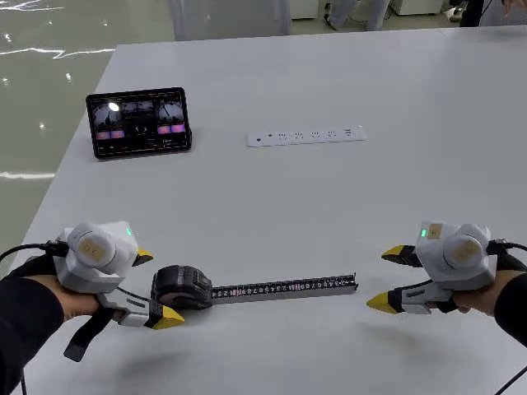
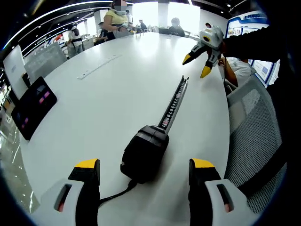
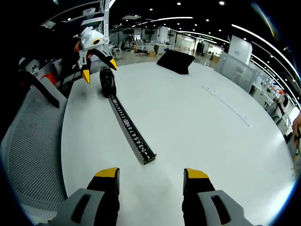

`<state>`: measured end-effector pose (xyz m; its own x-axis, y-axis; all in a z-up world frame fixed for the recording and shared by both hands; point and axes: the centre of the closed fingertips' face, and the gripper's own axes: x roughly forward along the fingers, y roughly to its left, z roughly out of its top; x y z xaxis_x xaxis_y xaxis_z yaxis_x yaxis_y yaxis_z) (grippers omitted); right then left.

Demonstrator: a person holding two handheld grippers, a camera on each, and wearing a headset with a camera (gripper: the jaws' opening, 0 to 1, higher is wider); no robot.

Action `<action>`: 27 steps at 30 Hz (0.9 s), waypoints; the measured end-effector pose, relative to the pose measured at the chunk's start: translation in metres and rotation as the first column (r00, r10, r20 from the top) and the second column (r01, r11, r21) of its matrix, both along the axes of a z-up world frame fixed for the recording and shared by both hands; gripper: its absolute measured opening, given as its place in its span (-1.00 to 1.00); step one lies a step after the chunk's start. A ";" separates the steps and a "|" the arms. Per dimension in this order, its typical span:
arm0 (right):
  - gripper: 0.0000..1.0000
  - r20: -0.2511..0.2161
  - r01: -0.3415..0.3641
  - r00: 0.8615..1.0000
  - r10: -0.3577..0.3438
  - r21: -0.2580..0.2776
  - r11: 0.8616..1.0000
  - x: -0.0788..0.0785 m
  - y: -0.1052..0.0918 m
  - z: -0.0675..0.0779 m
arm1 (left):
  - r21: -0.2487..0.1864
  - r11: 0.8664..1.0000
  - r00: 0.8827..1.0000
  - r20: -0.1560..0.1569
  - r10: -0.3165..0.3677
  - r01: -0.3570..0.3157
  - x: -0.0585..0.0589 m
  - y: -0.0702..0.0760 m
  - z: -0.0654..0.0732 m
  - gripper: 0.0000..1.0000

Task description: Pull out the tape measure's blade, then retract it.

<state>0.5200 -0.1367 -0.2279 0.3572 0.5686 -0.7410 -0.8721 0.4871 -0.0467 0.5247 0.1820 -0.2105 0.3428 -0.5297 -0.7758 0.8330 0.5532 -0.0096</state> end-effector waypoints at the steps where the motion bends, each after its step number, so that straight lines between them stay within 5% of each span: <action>1: 0.05 0.007 0.015 1.000 -0.015 0.007 1.000 0.000 -0.001 0.002 | -0.011 1.000 1.000 0.007 0.023 -0.023 0.000 0.002 0.001 0.50; 9: 0.14 0.054 0.072 0.996 -0.075 0.041 0.997 -0.010 -0.012 0.012 | -0.083 0.986 0.989 0.028 0.146 -0.143 -0.008 0.015 0.004 0.62; 18: 0.25 0.058 0.152 0.986 -0.156 0.076 0.985 -0.020 -0.026 0.016 | -0.162 0.959 0.970 0.026 0.240 -0.233 -0.013 0.023 0.011 0.73; 27: 0.46 0.024 0.230 0.972 -0.234 0.113 0.967 -0.033 -0.040 0.014 | -0.207 0.930 0.950 0.005 0.313 -0.305 -0.021 0.028 0.003 0.89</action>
